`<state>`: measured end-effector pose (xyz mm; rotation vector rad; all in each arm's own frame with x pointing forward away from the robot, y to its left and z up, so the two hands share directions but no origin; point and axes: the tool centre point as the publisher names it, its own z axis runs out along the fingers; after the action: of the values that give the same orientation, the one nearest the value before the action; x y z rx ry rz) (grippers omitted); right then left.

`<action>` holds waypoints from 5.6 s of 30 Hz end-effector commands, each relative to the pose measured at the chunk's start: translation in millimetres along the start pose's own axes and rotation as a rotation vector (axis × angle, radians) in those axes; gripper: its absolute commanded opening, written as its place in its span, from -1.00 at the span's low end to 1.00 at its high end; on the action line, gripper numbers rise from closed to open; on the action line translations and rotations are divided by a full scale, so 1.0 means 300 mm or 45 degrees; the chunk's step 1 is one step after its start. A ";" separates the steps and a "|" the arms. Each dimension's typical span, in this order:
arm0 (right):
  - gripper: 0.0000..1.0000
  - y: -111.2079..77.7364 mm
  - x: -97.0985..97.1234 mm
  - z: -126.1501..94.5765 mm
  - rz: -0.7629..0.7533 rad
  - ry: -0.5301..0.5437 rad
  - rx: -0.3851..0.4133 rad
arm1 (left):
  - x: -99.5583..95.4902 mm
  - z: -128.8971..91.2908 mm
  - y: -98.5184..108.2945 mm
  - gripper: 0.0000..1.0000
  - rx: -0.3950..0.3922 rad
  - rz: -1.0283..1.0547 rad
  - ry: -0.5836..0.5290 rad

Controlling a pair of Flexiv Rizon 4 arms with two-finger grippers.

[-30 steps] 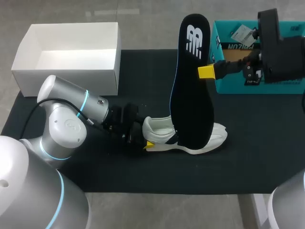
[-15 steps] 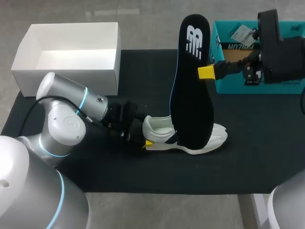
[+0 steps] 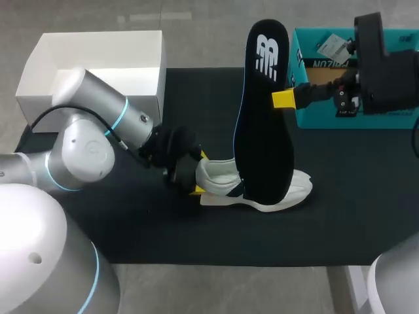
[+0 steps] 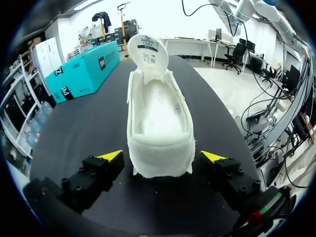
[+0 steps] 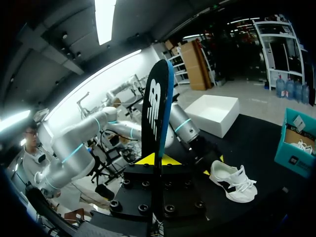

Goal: Take the shoe out of the shoebox, open the shoe tongue, remove and reinsert the insole, then place the shoe into the shoebox

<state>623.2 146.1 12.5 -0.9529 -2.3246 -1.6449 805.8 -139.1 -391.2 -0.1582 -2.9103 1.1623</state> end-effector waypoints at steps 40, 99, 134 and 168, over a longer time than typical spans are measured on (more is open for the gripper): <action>-1.00 0.010 -0.004 0.016 0.002 0.000 0.005 | 0.005 -0.112 -0.116 1.00 -1.010 -0.079 -0.037; -1.00 0.010 -0.004 0.016 0.002 0.000 0.005 | -0.011 -0.131 -0.157 1.00 -0.925 -0.047 -0.038; -1.00 0.010 -0.004 0.016 0.002 0.000 0.005 | -0.179 0.174 -0.254 -0.69 -0.829 0.005 -0.011; -1.00 0.010 -0.004 0.016 0.002 0.000 0.005 | -0.177 0.183 -0.249 -1.00 -0.834 0.010 -0.001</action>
<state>623.4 146.8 12.3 -0.9554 -2.3247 -1.6442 848.8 -235.0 -376.9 -0.1635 -3.1655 0.1666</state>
